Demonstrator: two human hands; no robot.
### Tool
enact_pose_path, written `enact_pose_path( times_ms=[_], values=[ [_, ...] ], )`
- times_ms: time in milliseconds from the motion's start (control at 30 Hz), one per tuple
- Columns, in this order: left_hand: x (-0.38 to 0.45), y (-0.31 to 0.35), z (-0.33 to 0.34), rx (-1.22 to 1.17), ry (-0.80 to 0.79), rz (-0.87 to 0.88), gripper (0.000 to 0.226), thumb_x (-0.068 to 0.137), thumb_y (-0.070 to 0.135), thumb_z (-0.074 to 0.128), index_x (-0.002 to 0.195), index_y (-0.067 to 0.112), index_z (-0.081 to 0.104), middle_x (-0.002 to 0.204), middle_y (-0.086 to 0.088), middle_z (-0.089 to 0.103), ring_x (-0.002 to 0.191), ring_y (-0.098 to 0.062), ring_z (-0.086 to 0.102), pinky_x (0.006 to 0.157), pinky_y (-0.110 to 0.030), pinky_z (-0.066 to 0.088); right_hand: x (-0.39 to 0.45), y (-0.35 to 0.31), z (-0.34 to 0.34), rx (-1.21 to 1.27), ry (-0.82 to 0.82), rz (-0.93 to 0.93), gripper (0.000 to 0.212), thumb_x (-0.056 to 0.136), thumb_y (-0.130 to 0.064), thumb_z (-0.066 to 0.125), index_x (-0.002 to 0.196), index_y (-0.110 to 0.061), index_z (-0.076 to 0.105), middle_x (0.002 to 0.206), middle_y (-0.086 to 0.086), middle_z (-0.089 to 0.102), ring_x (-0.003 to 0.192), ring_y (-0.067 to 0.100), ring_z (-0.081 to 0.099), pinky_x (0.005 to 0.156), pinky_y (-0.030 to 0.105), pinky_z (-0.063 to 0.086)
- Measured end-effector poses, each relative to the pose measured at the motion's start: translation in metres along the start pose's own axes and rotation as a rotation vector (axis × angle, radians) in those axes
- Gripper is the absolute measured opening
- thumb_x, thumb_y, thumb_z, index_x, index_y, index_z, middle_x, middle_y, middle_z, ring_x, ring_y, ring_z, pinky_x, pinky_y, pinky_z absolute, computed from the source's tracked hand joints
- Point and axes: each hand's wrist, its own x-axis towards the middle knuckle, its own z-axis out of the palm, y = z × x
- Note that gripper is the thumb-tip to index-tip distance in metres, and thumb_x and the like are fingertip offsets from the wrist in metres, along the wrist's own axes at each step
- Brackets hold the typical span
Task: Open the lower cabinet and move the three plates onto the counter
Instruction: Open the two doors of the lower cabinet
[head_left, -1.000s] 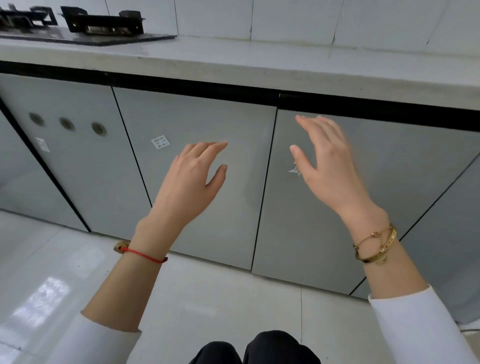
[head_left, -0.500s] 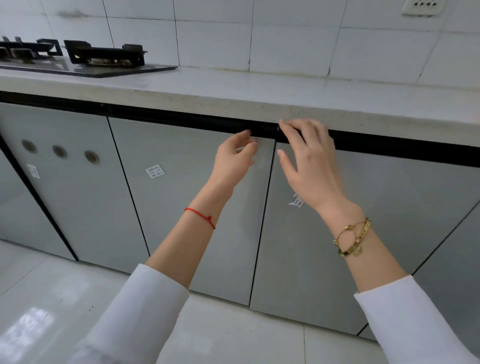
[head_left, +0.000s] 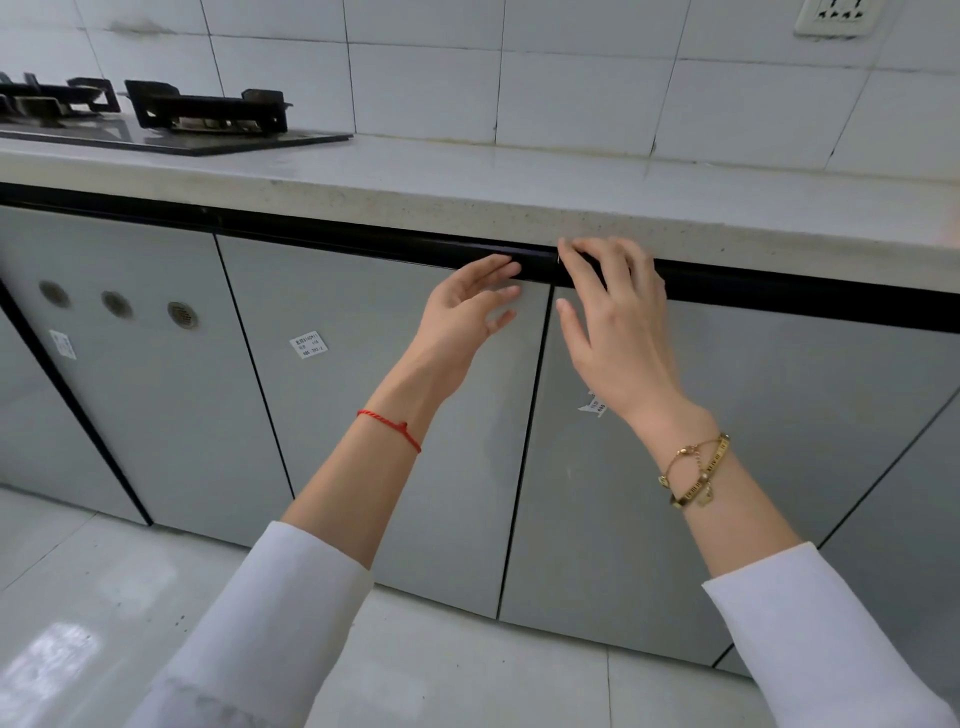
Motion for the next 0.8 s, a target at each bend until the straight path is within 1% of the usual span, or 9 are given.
enact_pose_path(
  times_ms=[100,267,333,433,467,533,633,700,800],
  values=[
    [-0.011,0.002,-0.006,0.009,-0.021,0.004,0.043,0.091,0.002,0.06,0.133,0.01,0.053,0.128,0.001,0.063,0.117,-0.011,0.061,0.097,-0.029,0.051,-0.002,-0.006,0.0,0.06,-0.009,-0.007,0.048,0.098,-0.024,0.043,0.144,-0.012,0.04,0.143,0.004,0.047,0.136,0.028,0.034,0.112,0.042,0.029],
    [-0.034,0.007,-0.018,0.043,-0.062,0.048,0.042,0.093,0.003,0.055,0.135,0.011,0.052,0.128,0.002,0.063,0.114,-0.01,0.061,0.096,-0.026,0.05,-0.013,-0.022,-0.004,0.289,-0.002,0.024,0.043,0.099,-0.019,0.042,0.141,-0.01,0.043,0.14,0.003,0.052,0.14,0.023,0.031,0.116,0.039,0.024],
    [-0.045,0.004,-0.02,0.157,-0.042,0.144,0.043,0.093,0.002,0.053,0.135,0.015,0.052,0.126,0.005,0.064,0.106,-0.007,0.06,0.092,-0.024,0.05,-0.017,-0.026,-0.008,0.35,0.021,0.011,0.042,0.098,-0.016,0.042,0.139,-0.009,0.046,0.138,0.003,0.053,0.14,0.022,0.032,0.116,0.038,0.025],
    [-0.067,-0.011,-0.017,0.549,0.115,0.462,0.049,0.089,0.003,0.057,0.135,0.02,0.052,0.124,0.01,0.062,0.1,-0.008,0.059,0.084,-0.02,0.05,-0.024,-0.032,-0.013,0.411,0.032,-0.01,0.041,0.098,-0.014,0.044,0.138,-0.008,0.046,0.138,0.003,0.052,0.141,0.02,0.031,0.116,0.044,0.026],
    [-0.075,-0.018,-0.015,0.656,0.158,0.558,0.052,0.088,0.005,0.059,0.137,0.019,0.05,0.127,0.009,0.059,0.104,-0.011,0.057,0.086,-0.024,0.05,-0.027,-0.036,-0.016,0.425,0.034,-0.017,0.041,0.098,-0.013,0.045,0.139,-0.008,0.046,0.138,0.002,0.052,0.142,0.02,0.03,0.116,0.047,0.026],
    [-0.089,-0.032,-0.013,0.794,0.23,0.649,0.06,0.086,0.014,0.065,0.142,0.017,0.043,0.137,0.004,0.049,0.118,-0.015,0.049,0.099,-0.027,0.044,-0.035,-0.045,-0.023,0.442,0.04,-0.04,0.041,0.098,-0.013,0.045,0.139,-0.009,0.045,0.139,0.002,0.051,0.143,0.019,0.028,0.115,0.048,0.027],
    [-0.107,-0.042,-0.013,0.898,0.286,0.65,0.076,0.085,0.027,0.069,0.149,0.014,0.03,0.154,-0.002,0.029,0.137,-0.016,0.031,0.112,-0.025,0.03,-0.046,-0.062,-0.035,0.467,0.047,-0.071,0.042,0.099,-0.013,0.046,0.14,-0.009,0.045,0.142,0.001,0.049,0.145,0.018,0.025,0.116,0.046,0.026],
    [-0.122,-0.044,-0.014,0.932,0.302,0.651,0.082,0.085,0.028,0.069,0.151,0.011,0.024,0.159,-0.005,0.02,0.143,-0.017,0.023,0.116,-0.033,0.028,-0.053,-0.076,-0.042,0.489,0.044,-0.086,0.043,0.099,-0.013,0.046,0.141,-0.01,0.043,0.144,0.0,0.047,0.146,0.016,0.022,0.116,0.048,0.026],
    [-0.14,-0.046,-0.019,0.947,0.34,0.654,0.083,0.086,0.023,0.07,0.152,0.008,0.021,0.16,-0.006,0.019,0.147,-0.018,0.018,0.116,-0.041,0.028,-0.063,-0.095,-0.05,0.556,0.009,-0.093,0.045,0.1,-0.015,0.045,0.145,-0.011,0.039,0.149,0.0,0.041,0.148,0.013,0.018,0.117,0.048,0.026]
  ],
)
